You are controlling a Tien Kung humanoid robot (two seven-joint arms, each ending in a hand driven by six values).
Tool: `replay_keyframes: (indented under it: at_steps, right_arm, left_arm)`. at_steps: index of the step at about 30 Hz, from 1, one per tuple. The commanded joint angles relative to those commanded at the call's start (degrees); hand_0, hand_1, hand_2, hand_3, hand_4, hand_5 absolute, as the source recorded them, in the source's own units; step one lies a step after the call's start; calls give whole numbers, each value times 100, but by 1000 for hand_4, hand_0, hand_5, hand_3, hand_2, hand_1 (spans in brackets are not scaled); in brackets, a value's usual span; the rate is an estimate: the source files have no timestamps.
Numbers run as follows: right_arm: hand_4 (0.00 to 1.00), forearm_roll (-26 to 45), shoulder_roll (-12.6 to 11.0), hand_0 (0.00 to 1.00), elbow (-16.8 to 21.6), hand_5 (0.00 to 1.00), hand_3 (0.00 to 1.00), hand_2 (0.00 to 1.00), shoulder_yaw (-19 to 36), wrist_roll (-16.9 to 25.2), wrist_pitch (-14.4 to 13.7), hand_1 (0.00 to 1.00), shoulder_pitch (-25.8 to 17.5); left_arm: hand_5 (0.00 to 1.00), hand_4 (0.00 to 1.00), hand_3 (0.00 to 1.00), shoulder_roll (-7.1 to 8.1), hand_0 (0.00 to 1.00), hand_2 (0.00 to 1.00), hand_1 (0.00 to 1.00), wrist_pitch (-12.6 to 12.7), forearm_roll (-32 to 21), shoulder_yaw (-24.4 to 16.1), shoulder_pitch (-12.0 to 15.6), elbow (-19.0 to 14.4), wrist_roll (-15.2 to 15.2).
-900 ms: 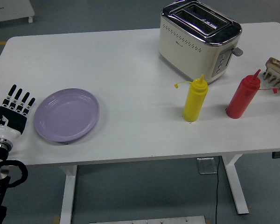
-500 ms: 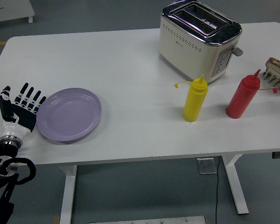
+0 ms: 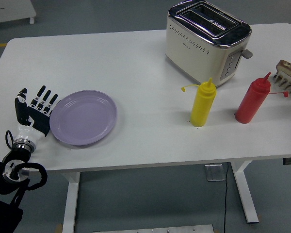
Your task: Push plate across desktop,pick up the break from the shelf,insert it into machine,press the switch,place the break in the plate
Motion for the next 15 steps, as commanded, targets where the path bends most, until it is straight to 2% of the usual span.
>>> replay_keyframes:
  at_steps: [8,15]
  right_arm:
    - [754,-1095,-59,862,51,275,822,829,-303,-79,236,824,77]
    - [752,-1264,-72,860,37,275,825,833,-495,-121,361,825,129]
  left_arm:
    - [998,625,829,-71,869,944,886,-34,-57,281,-93,19,10]
    - [998,626,830,-165,866,944,885,-73,-137,611,-288,82,16]
